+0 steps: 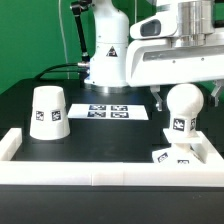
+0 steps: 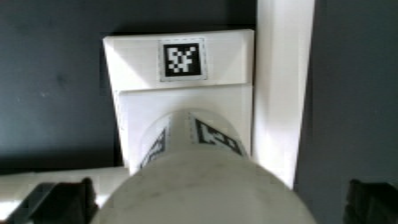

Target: Assemble lamp

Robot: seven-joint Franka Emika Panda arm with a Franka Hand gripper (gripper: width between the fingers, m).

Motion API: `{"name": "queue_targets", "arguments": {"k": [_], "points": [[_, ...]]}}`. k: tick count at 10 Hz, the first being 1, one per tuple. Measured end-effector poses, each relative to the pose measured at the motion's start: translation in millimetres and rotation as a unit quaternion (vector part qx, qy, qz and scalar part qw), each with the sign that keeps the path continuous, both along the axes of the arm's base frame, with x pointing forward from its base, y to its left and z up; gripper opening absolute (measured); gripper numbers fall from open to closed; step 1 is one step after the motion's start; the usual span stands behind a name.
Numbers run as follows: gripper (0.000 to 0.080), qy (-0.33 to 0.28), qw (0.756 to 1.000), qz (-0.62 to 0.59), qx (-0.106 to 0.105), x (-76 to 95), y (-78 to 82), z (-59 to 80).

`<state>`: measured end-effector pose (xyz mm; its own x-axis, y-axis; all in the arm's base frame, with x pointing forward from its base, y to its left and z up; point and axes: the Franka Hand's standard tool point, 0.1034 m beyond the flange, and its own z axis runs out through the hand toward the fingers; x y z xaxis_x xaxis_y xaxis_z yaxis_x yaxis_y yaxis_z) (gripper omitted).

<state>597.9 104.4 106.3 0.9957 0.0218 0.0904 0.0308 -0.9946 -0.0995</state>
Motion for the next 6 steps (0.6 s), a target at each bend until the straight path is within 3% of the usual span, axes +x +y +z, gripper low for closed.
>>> {"name": "queue_targets", "arguments": {"k": [1,3,6], "points": [[0.0698,-0.004,0.999,0.035,-0.005,0.4,0.0,0.3],[0.0698,-0.023,0.986,0.159,-0.035,4.9,-0.5,3.1],[0.0698,-0.034,0.943,0.325,-0.062,5.9,-4.2,2.0]]}}
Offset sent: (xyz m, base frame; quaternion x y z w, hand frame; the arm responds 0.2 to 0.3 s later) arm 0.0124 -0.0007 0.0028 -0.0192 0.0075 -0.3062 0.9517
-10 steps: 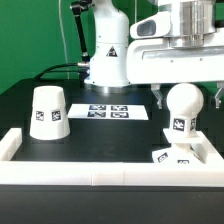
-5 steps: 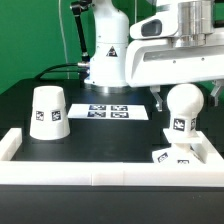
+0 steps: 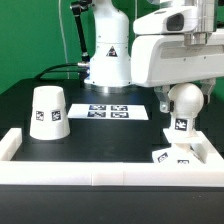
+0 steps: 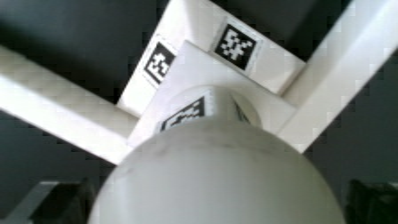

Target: Assemble lamp

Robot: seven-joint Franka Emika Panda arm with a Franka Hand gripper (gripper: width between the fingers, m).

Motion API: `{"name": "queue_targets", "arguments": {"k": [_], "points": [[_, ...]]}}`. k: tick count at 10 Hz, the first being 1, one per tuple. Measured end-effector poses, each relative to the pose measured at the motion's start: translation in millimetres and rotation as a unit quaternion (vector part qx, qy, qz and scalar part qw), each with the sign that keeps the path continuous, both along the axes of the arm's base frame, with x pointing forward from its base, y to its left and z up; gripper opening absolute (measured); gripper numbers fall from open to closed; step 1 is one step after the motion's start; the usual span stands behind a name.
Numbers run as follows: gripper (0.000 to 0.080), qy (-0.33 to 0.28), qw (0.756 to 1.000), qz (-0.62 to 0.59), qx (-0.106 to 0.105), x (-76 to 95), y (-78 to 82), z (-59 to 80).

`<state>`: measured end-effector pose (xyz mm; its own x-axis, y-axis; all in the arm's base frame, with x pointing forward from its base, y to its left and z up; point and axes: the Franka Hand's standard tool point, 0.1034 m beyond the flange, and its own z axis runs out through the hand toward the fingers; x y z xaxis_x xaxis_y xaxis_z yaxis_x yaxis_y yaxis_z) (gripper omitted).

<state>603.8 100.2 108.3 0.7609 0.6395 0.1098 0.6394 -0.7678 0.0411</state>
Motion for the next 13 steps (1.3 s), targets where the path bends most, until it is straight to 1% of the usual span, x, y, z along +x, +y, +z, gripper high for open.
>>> {"name": "queue_targets", "arguments": {"k": [3,5,7,11,12,13], "points": [[0.0698,-0.005,0.992,0.121,-0.025,2.4,0.7,0.9],[0.0698,-0.009,0.977,0.208,-0.048,2.4,4.0,1.2],[0.0698,-0.009,0.957,0.283,-0.061,2.5,3.3,1.0],[0.0698,-0.009,0.925,0.372,-0.079,2.6,2.6,0.9],[0.0698,-0.009,0.919,0.386,-0.083,2.5,2.1,0.7],[0.0698,-0.008,0.918,0.387,-0.085,2.3,1.6,0.5]]}}
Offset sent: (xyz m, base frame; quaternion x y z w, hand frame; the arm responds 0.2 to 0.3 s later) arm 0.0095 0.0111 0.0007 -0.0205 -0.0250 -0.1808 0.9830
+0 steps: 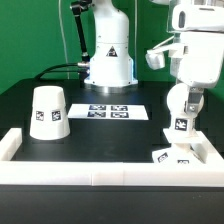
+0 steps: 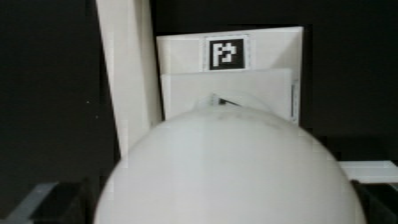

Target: Assemble lamp

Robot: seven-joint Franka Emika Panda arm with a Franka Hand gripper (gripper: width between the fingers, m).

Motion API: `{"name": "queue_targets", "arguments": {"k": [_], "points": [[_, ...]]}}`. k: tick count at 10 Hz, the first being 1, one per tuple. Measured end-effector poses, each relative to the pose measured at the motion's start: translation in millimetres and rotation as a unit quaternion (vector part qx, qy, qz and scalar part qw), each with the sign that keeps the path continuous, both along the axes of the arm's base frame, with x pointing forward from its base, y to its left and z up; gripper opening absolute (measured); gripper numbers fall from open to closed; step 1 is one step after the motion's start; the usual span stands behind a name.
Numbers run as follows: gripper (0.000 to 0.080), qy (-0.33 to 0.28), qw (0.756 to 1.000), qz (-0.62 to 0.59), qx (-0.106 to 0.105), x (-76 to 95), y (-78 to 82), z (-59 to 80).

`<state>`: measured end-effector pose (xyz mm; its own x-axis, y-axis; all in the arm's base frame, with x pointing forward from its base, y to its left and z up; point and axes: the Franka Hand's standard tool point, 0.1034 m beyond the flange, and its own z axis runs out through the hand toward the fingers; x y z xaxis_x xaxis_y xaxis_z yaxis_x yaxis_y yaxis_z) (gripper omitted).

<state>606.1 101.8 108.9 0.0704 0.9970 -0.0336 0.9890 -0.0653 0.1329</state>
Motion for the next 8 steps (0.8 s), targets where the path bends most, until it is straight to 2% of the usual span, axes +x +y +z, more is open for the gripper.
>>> {"name": "queue_targets", "arguments": {"k": [1,6,8], "points": [[0.0572,0.0,1.0,-0.011,0.001,-0.1,-0.1,0.0],[0.0576,-0.001,0.999,-0.051,0.008,0.1,-1.1,0.0],[0.0576,-0.006,0.983,-0.18,0.027,-0.3,0.0,0.2]]}}
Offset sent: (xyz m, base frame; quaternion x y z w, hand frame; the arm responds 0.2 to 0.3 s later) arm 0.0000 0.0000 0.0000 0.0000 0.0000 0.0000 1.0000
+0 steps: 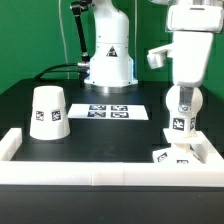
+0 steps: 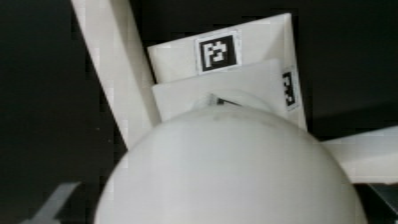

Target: Assemble lamp

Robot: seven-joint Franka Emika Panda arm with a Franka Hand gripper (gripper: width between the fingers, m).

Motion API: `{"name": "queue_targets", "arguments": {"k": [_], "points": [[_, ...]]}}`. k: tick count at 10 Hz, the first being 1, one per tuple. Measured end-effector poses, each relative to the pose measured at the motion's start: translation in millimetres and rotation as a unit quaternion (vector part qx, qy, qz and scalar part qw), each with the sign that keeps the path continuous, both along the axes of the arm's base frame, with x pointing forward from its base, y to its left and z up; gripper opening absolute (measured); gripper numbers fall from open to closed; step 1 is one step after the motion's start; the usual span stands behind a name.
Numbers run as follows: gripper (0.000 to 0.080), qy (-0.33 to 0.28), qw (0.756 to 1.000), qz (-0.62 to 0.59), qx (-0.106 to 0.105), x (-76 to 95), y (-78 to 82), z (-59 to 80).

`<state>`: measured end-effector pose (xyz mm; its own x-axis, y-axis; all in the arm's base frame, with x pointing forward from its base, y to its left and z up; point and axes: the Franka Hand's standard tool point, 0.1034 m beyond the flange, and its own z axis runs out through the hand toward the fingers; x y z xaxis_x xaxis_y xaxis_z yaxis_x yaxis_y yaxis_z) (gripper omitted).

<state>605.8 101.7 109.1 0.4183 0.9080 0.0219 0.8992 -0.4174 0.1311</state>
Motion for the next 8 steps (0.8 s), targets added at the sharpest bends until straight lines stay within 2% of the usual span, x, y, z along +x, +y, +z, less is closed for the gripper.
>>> {"name": "queue_targets", "arguments": {"k": [2,5,7,8], "points": [[0.0576,-0.003,0.995,-0.099,0.015,-0.2,1.2,0.1],[0.0577,-0.005,0.972,-0.233,0.035,-0.6,2.6,0.0],[0.0577,-0.01,0.937,-0.345,0.049,-0.2,5.5,3.1],[0.0577,-0.008,0.923,-0.382,0.049,-1.3,5.4,3.7]]}}
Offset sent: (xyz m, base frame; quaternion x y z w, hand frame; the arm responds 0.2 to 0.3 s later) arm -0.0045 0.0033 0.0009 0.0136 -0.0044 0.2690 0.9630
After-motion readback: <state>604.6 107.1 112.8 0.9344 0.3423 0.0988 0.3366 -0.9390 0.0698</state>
